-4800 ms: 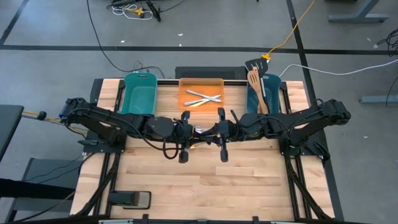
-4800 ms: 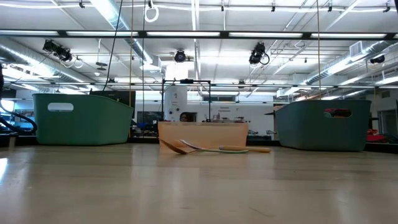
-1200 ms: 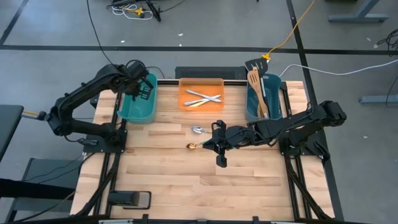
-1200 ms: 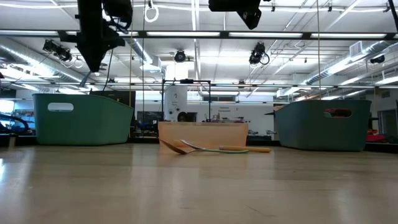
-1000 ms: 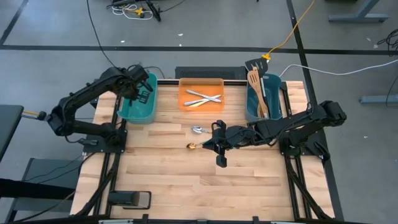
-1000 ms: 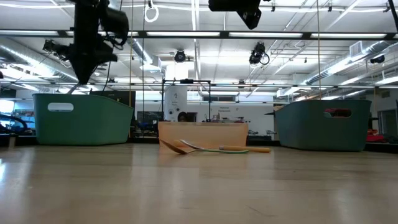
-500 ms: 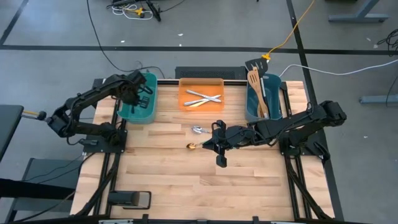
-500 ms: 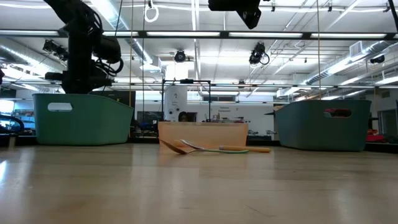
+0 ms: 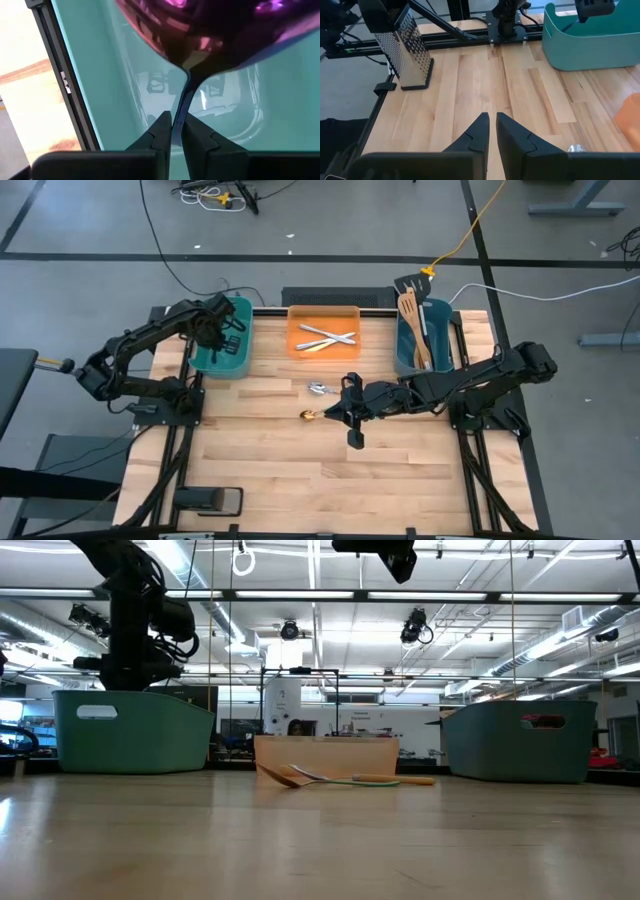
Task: Pick & Place Kitchen Items
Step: Put the blue spoon into the green bin, then put the orange spoon into the green bin
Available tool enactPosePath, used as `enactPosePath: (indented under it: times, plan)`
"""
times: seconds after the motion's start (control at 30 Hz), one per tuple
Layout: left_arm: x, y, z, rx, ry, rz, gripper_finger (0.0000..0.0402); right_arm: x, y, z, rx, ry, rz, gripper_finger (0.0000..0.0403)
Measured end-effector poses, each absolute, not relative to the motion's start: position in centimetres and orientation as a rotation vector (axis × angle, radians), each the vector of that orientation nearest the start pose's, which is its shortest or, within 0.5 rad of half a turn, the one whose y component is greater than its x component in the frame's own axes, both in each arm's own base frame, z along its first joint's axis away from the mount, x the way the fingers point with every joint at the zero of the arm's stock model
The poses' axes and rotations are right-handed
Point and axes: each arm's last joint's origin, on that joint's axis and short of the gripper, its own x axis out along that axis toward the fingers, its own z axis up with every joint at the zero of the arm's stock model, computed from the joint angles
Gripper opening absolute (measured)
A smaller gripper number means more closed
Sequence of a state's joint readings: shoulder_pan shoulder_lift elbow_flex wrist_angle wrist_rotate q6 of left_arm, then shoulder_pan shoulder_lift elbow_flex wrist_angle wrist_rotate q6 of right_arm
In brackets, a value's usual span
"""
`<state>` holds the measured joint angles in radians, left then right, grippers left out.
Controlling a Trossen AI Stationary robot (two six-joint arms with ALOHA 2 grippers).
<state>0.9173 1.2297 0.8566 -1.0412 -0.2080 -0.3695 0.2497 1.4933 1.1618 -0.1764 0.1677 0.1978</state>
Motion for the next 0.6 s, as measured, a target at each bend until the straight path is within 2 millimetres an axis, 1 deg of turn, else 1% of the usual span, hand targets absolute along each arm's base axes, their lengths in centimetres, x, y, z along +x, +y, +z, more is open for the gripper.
enactPosePath:
  times: [0.23, 0.6]
  plan:
    - [11.5, 16.03, 22.41, -0.785, 1.215, 1.196, 0.0065, 32.57, 7.81, 29.68, 0.088, 0.503, 0.031, 0.0045]
    - [11.52, 16.07, 22.42, -0.787, 1.207, 1.201, 0.006, 32.56, 7.8, 29.67, 0.087, 0.505, 0.031, 0.0045]
